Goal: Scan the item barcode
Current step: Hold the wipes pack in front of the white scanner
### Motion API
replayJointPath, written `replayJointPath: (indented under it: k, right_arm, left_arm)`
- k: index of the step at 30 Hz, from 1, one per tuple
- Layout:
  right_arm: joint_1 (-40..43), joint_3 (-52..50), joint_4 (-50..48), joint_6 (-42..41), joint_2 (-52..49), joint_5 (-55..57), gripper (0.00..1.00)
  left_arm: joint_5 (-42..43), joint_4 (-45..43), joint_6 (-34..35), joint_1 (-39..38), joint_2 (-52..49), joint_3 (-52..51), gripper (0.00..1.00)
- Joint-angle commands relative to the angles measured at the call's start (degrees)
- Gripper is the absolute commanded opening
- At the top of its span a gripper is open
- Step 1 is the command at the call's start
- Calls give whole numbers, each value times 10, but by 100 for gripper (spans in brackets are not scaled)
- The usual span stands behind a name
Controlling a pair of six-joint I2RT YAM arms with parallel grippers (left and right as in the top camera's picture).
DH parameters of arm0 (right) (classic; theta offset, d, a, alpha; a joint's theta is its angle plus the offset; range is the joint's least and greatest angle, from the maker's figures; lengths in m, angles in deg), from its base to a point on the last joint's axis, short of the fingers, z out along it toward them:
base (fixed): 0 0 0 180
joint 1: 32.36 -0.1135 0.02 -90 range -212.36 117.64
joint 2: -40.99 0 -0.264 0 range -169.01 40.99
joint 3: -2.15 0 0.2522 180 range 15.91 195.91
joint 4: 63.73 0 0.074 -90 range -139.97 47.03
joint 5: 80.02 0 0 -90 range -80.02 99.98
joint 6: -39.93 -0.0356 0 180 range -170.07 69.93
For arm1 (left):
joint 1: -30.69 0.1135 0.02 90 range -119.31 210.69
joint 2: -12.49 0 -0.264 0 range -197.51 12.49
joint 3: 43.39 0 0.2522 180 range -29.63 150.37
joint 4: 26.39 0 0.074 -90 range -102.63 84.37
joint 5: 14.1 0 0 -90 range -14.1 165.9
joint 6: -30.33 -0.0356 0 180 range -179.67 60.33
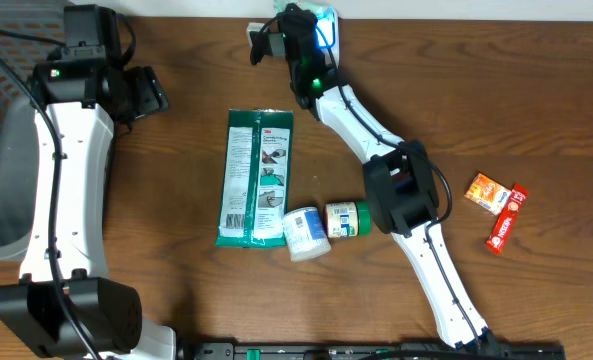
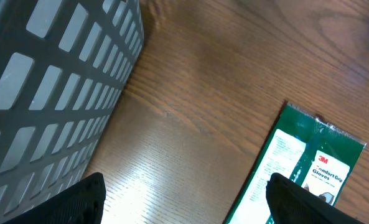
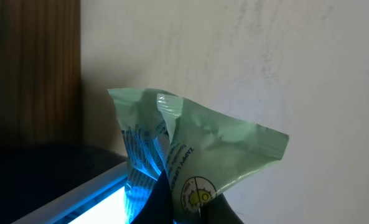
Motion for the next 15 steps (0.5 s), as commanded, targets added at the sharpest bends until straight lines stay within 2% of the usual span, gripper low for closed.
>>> replayJointPath:
  k: [1,6,11,15]
  right_arm:
    - [2,-9,0,13,4,-11,1]
    - [-1,-30,-6,11,4,5,1]
    - [-10,-33,-4,-54,4,18,1]
    - [-19,-33,-4,-60,4,30,1]
  left_arm:
    - [-9,1,-3,3,9,2,82]
    - [-9,1,-3,3,9,2,82]
    - [-9,1,-3,3,9,2,82]
    - [-9,1,-3,3,9,2,82]
